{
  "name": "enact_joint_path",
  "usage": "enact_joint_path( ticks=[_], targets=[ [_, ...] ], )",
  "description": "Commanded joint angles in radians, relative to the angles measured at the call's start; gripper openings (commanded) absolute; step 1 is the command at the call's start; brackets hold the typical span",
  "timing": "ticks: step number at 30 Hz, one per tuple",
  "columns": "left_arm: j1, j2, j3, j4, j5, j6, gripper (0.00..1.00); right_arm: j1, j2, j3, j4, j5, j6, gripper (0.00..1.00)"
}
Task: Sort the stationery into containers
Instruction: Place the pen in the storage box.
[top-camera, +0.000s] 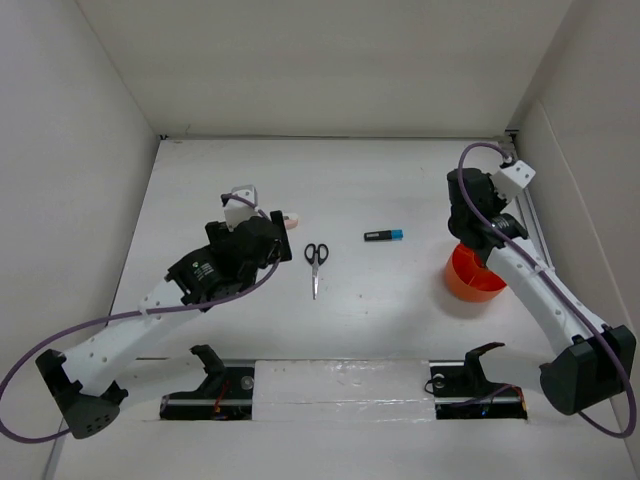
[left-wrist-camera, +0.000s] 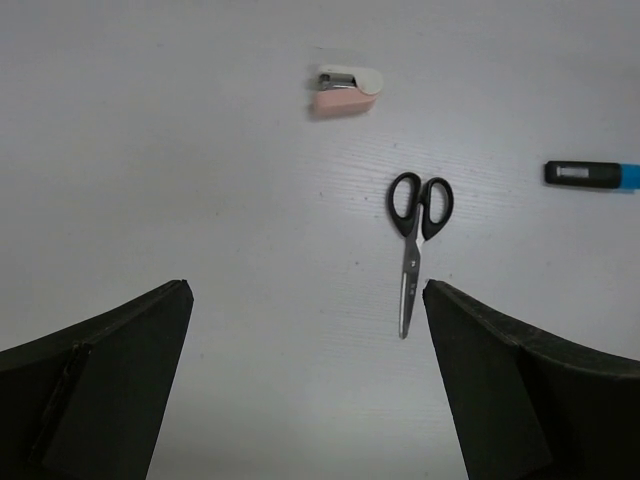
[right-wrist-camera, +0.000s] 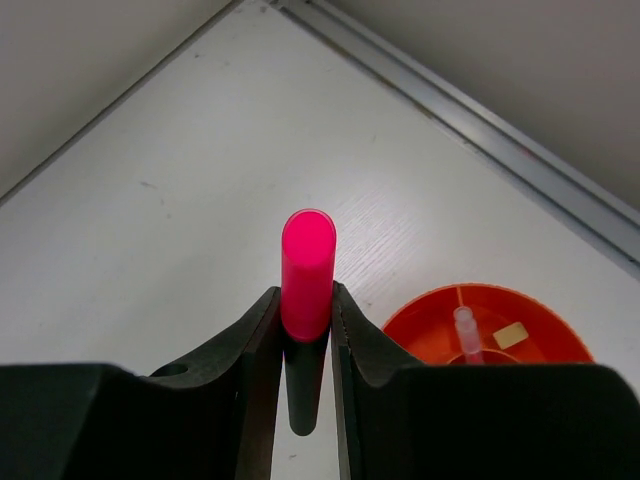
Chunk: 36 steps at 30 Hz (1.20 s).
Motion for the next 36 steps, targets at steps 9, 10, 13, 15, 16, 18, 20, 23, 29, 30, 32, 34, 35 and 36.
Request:
enact_joint_path(
  ticks=[9,10,13,15,16,18,20,23,29,30,32,34,35,36],
  targets=[
    [-0.001,0.077,-0.014,-0.021,-0.060,-0.033,1.00,-0.033,0.036,0.049,-0.179,0.154,0.148,0.00],
    [-0.001,0.077,-0.024,-0.012,-0.060,-0.033,1.00,-0.033,0.036,0.037,-0.179,0.154,0.148,0.00],
    [-0.001,0.046,-0.033,-0.001,-0.051,-0.024,1.00,-0.033,0.027,0.012,-0.179,0.163,0.160,0.00],
    [-0.001,0.036,-0.033,-0.001,-0.051,-0.024,1.00,-0.033,0.027,0.000,-0.179,0.173,0.172,0.00],
    [-0.001,0.036,-0.033,0.011,-0.039,-0.014,1.00,-0.033,0.027,0.000,-0.179,0.182,0.172,0.00],
    [-0.001,0.036,-0.033,0.011,-0.028,-0.014,1.00,-0.033,0.039,0.000,-0.190,0.182,0.194,0.00],
    [-0.001,0.036,-0.033,0.020,-0.028,-0.004,1.00,-0.033,0.052,-0.009,-0.216,0.197,0.221,0.00],
    [-0.001,0.045,-0.033,0.020,-0.017,-0.004,1.00,-0.033,0.075,-0.018,-0.225,0.206,0.230,0.00],
    [-0.001,0.034,-0.033,0.020,-0.017,-0.004,1.00,-0.043,0.084,-0.027,-0.226,0.206,0.244,0.00],
    [-0.001,0.025,-0.042,0.029,-0.008,0.005,1.00,-0.043,0.093,-0.040,-0.212,0.206,0.235,0.00],
    [-0.001,0.025,-0.042,0.029,-0.008,0.006,1.00,-0.043,0.102,-0.040,-0.212,0.206,0.235,0.00],
    [-0.001,0.025,-0.042,0.029,-0.008,0.006,1.00,-0.052,0.115,-0.040,-0.212,0.206,0.235,0.00],
    [-0.001,0.025,-0.042,0.029,-0.008,0.006,1.00,-0.052,0.115,-0.040,-0.212,0.206,0.244,0.00],
    [-0.001,0.025,-0.042,0.029,0.001,0.006,1.00,-0.052,0.124,-0.040,-0.212,0.206,0.244,0.00]
  ],
)
